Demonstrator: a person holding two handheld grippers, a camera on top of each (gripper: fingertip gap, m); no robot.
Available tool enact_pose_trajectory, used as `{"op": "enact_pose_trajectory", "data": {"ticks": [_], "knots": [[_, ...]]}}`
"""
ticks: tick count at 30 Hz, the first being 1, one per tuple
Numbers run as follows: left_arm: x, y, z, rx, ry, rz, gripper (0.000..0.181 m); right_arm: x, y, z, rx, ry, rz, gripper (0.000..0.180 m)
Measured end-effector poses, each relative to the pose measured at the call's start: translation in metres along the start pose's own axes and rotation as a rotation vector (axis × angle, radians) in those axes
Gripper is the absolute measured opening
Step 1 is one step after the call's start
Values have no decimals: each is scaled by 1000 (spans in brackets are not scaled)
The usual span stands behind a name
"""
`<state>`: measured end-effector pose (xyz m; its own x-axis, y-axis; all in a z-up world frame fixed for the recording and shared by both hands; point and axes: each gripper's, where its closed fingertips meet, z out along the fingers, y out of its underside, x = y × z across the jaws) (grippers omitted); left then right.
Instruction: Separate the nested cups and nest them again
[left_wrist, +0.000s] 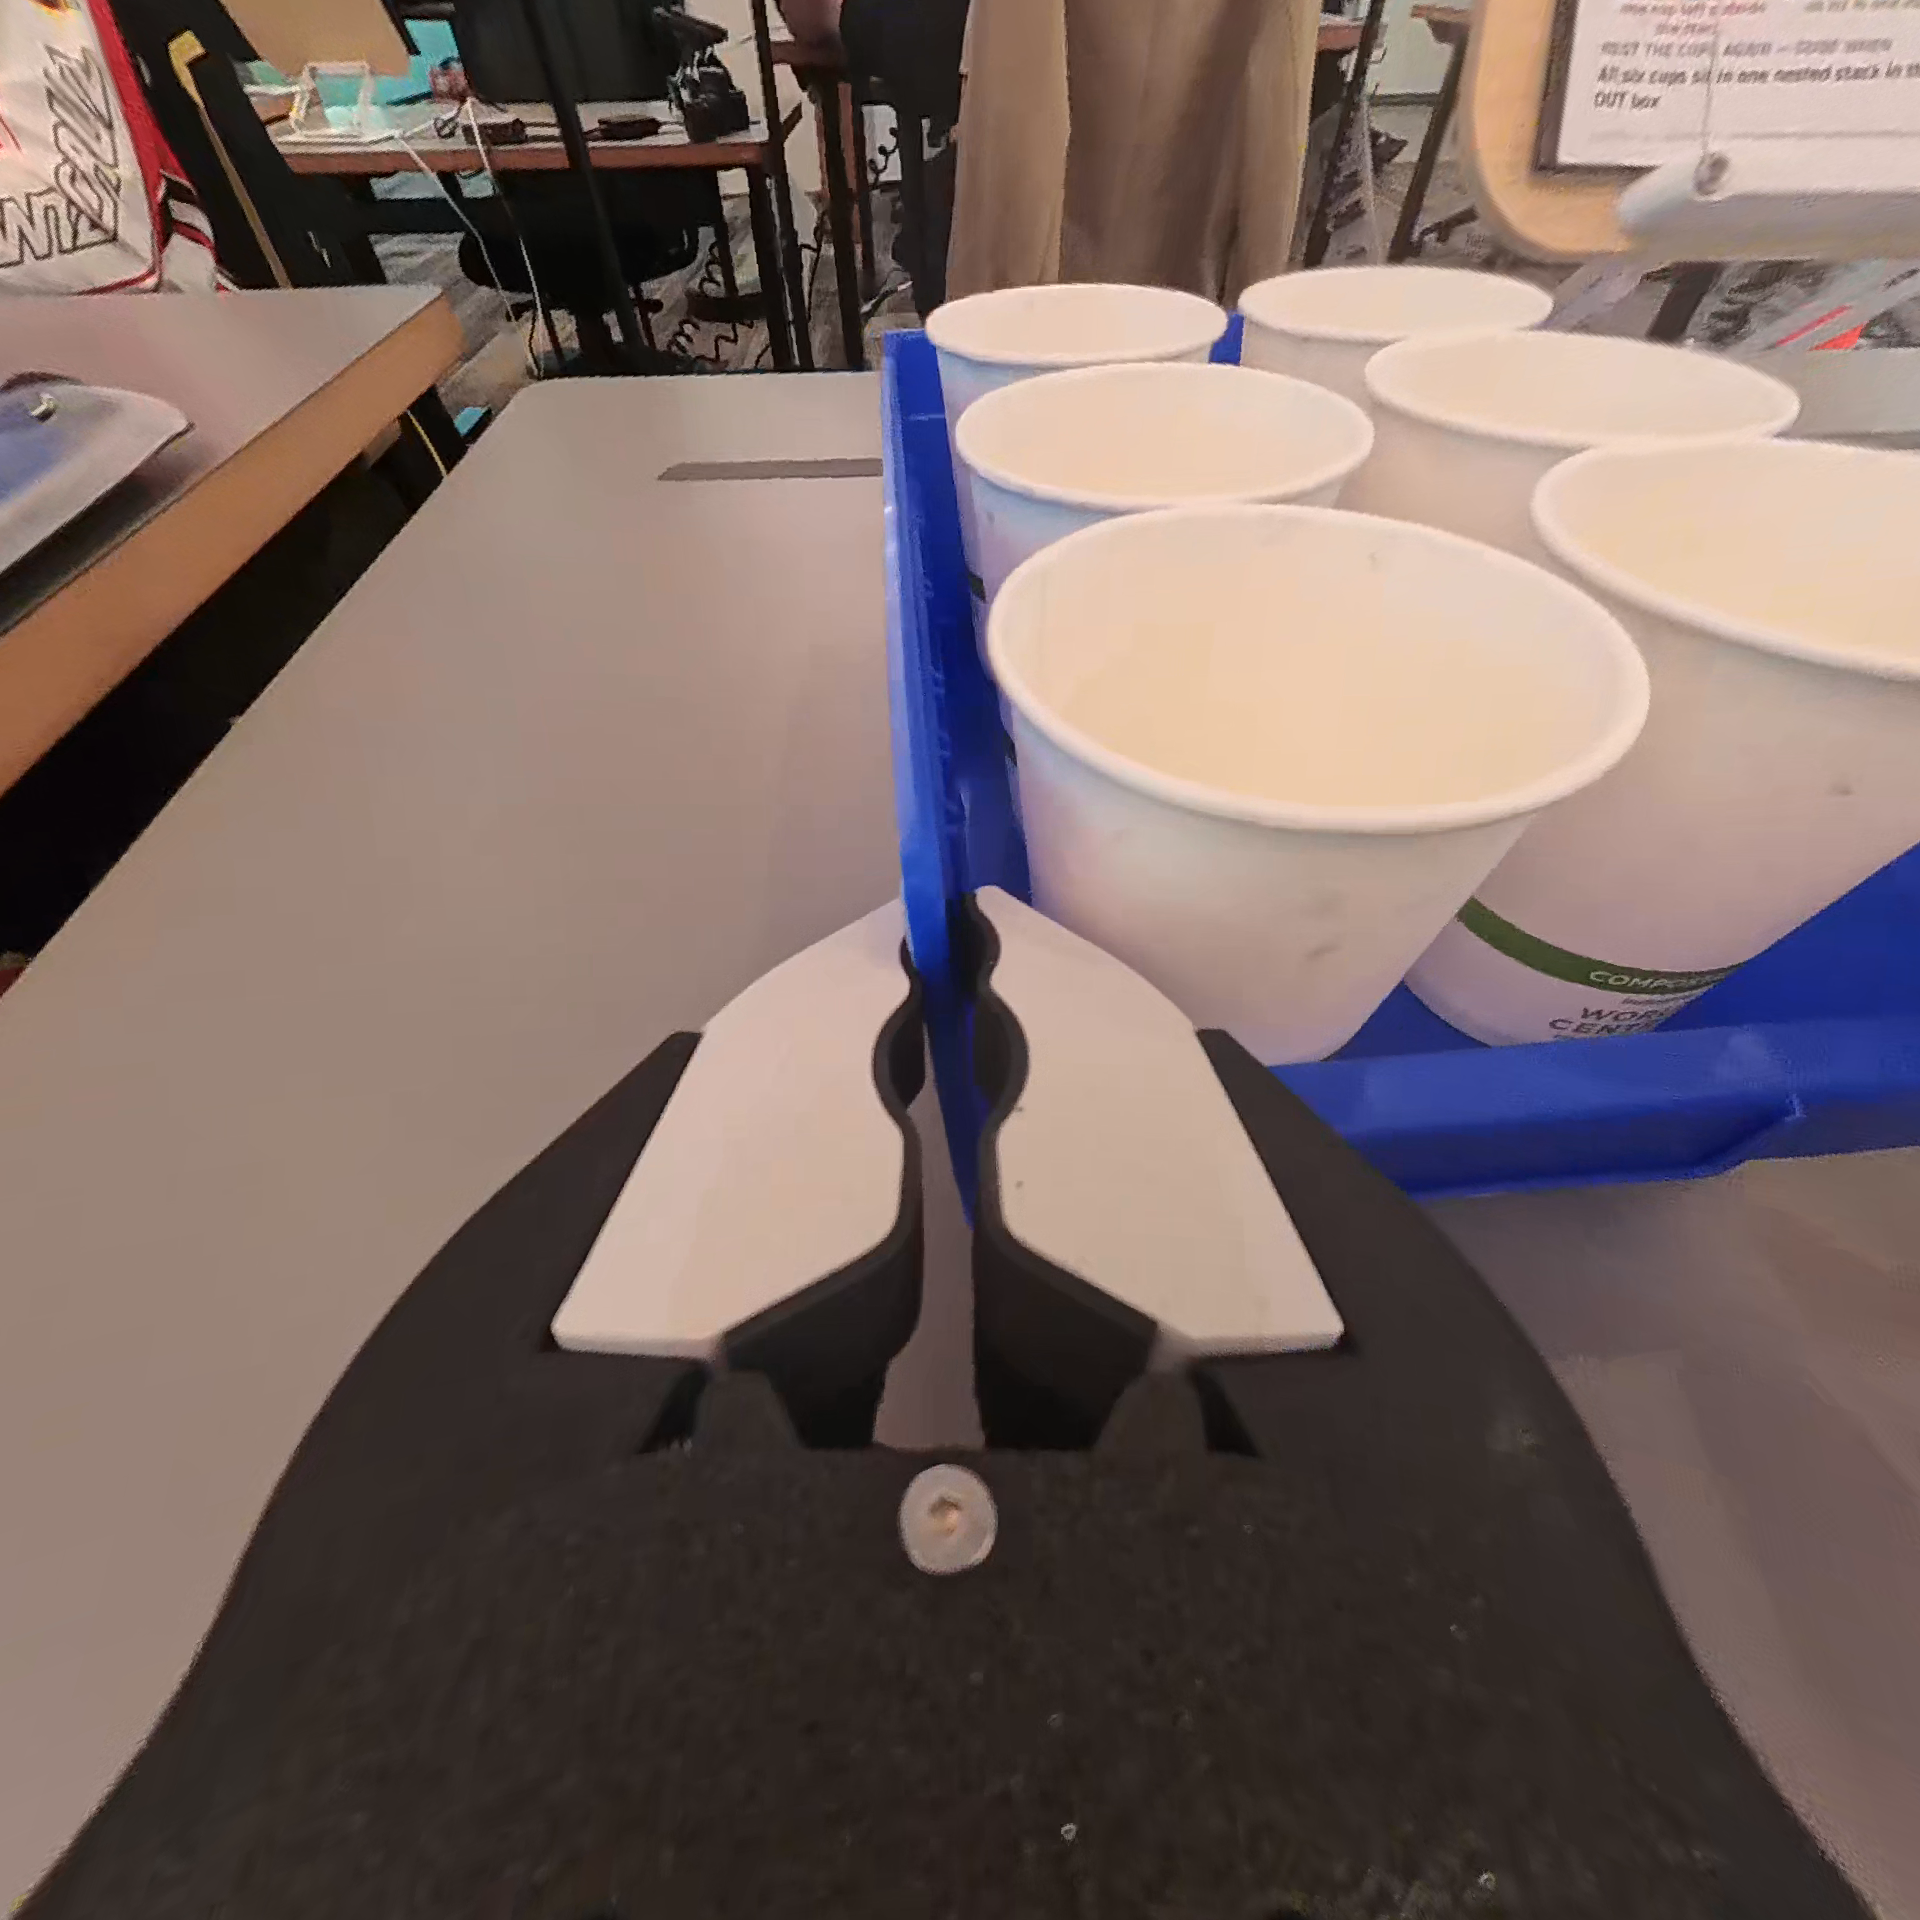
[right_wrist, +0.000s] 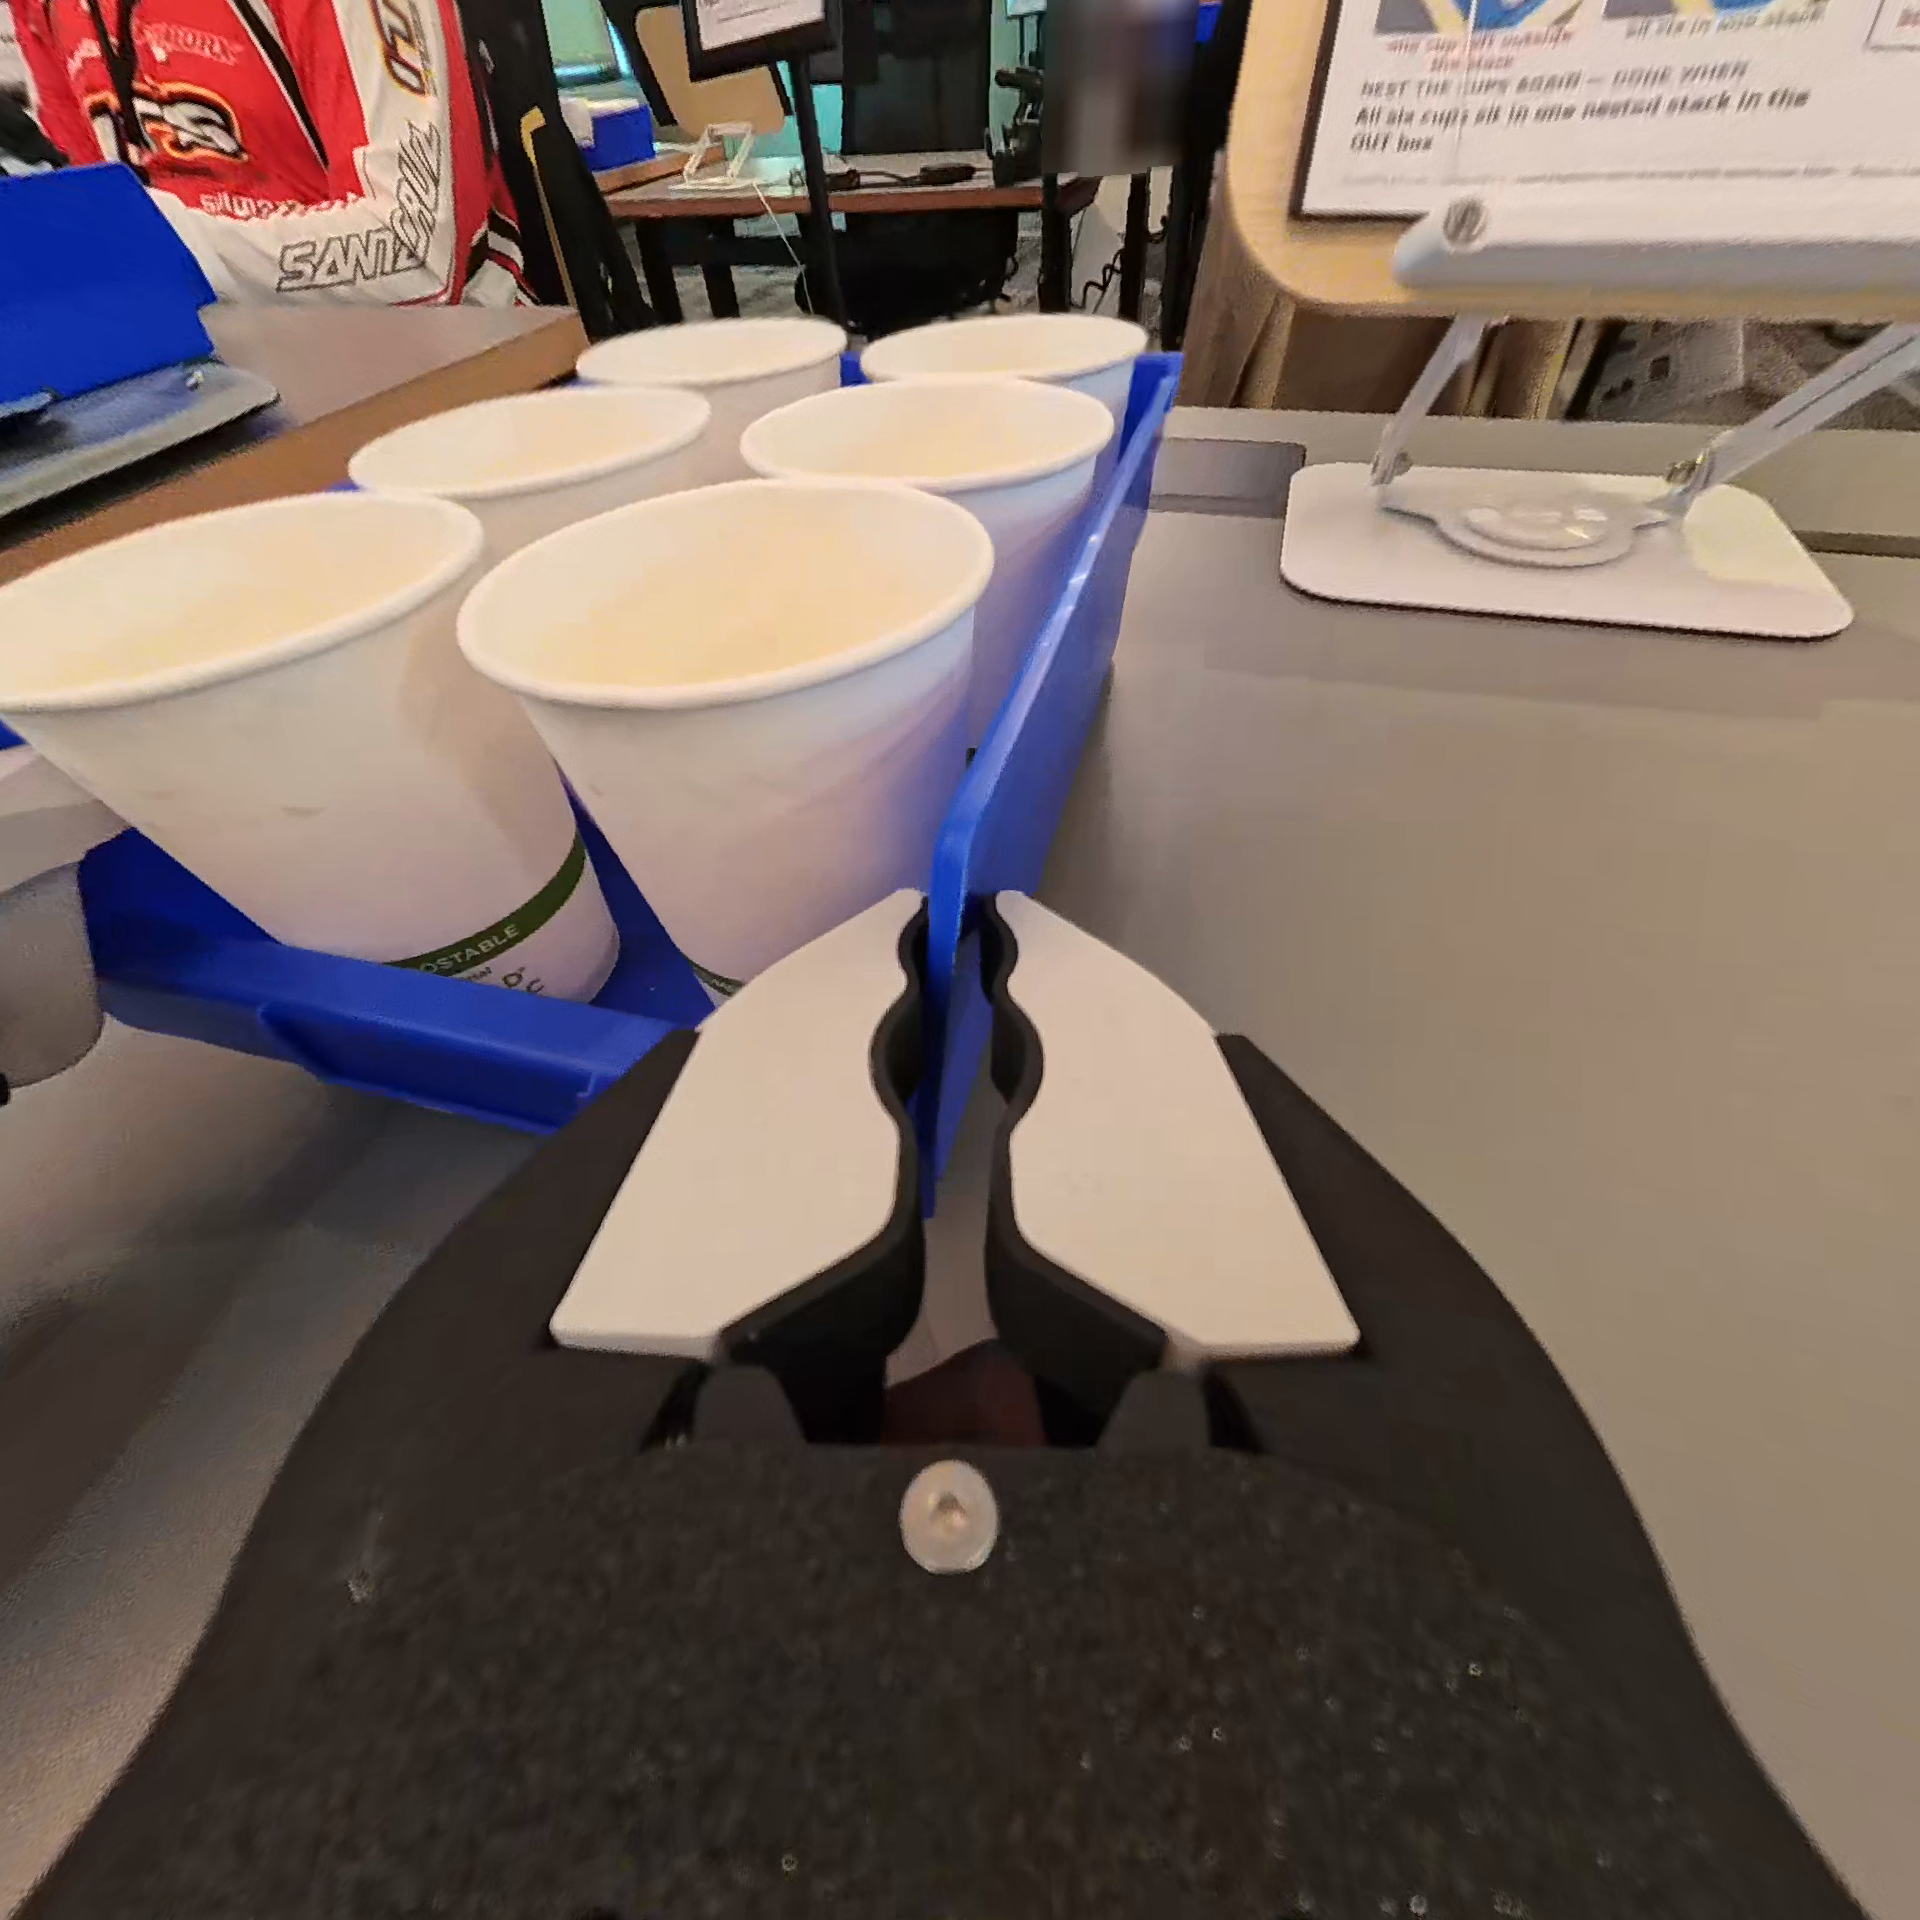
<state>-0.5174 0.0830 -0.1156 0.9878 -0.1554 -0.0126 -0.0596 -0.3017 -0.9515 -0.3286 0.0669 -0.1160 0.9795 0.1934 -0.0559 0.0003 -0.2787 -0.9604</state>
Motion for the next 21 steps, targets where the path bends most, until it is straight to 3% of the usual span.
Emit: {"op": "enact_pose_trajectory", "data": {"ticks": [4,8,11,13,16,21], "knots": [[-10,3,7,2,-16,-17,3,-8,8,7,-46,-45,5,9],[-17,9,11,-46,-35,-63,5,-15,15,3,-140,-206,1,16],[-16,17,0,-87,-76,-42,37,1,16,-24,-187,-303,8,33],[-13,16,-21,-59,-93,-96,43,17,9,-58,-168,-427,-1,35],[15,-1,-61,56,-44,-204,53,77,-9,-106,-51,-450,-82,40],[132,-35,-98,112,205,-246,68,211,-30,-160,99,-250,-111,43]]}}
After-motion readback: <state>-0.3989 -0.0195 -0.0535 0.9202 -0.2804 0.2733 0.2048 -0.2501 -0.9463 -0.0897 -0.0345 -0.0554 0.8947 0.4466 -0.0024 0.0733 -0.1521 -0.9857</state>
